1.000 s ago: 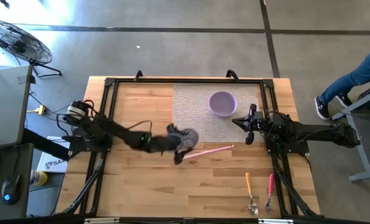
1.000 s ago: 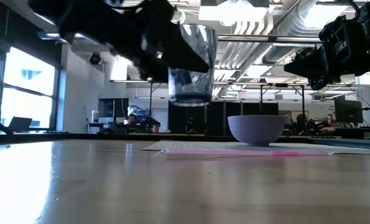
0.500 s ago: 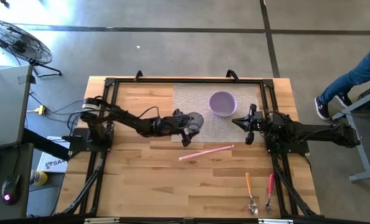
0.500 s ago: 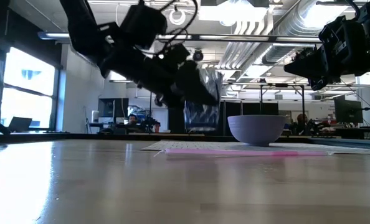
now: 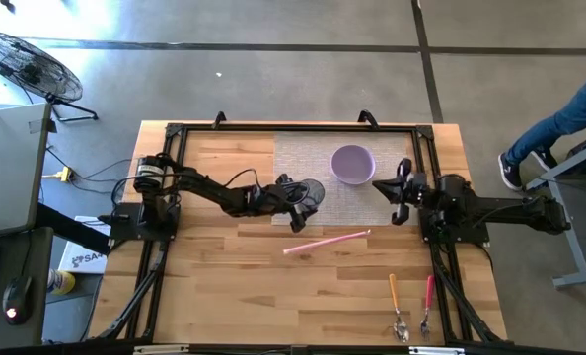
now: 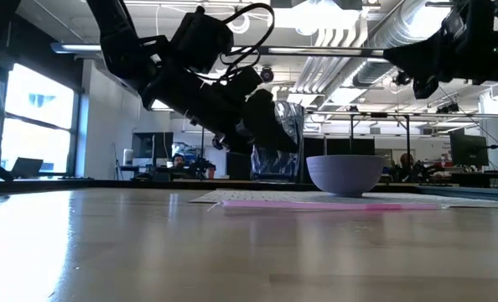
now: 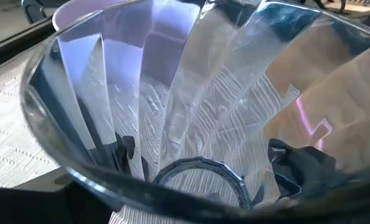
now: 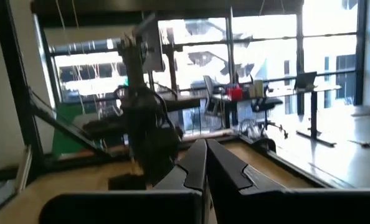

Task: Pick & Place Utensil
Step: Put the blue cup on the gray mat to the top right of the violet bowl

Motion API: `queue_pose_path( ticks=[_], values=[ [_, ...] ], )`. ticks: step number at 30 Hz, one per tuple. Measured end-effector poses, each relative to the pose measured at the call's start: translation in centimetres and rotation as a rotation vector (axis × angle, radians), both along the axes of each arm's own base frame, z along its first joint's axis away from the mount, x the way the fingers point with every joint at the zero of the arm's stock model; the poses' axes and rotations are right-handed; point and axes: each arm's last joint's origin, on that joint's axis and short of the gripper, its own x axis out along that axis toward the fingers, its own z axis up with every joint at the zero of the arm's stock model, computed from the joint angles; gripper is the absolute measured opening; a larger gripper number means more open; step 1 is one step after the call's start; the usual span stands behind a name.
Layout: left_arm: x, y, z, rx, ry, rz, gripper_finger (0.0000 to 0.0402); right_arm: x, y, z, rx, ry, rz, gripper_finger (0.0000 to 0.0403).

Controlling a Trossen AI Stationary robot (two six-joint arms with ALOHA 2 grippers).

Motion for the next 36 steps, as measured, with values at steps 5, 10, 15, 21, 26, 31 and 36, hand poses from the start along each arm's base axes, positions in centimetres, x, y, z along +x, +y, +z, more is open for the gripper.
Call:
queue_pose_path(
  ticks=[5,10,15,21,26,31,36],
  values=[
    [0.1,0.0,-0.4,-0.01,0.01,0.005,0.0396,-0.1,0.0,0.4,-0.001,-0.047,0.012,0.0003],
    [0.0,0.1,-0.4,0.001,0.008,0.026,0.0396,0.2,0.1,-0.1,0.03,0.005,0.038,0.0003],
    [0.1,0.0,-0.3,0.004,0.005,-0.003,0.0396,1.0,0.2,-1.0,0.084,0.091,0.123,0.0008],
    [0.0,0.0,-0.5,0.007,0.03,-0.012,0.0397,2.1,0.7,-1.6,0.074,0.136,0.192,0.0042],
    [-0.1,0.0,-0.8,0.01,0.055,-0.012,0.0397,2.9,1.0,-1.8,0.036,0.137,0.162,0.01],
    [-0.2,0.0,-1.0,0.011,0.077,-0.009,0.0397,3.5,1.1,-2.5,0.031,0.184,0.117,0.0162],
    [-0.2,-0.1,-1.1,-0.004,0.098,-0.041,0.0397,4.0,1.3,-3.3,0.042,0.257,0.122,0.0216]
  ],
)
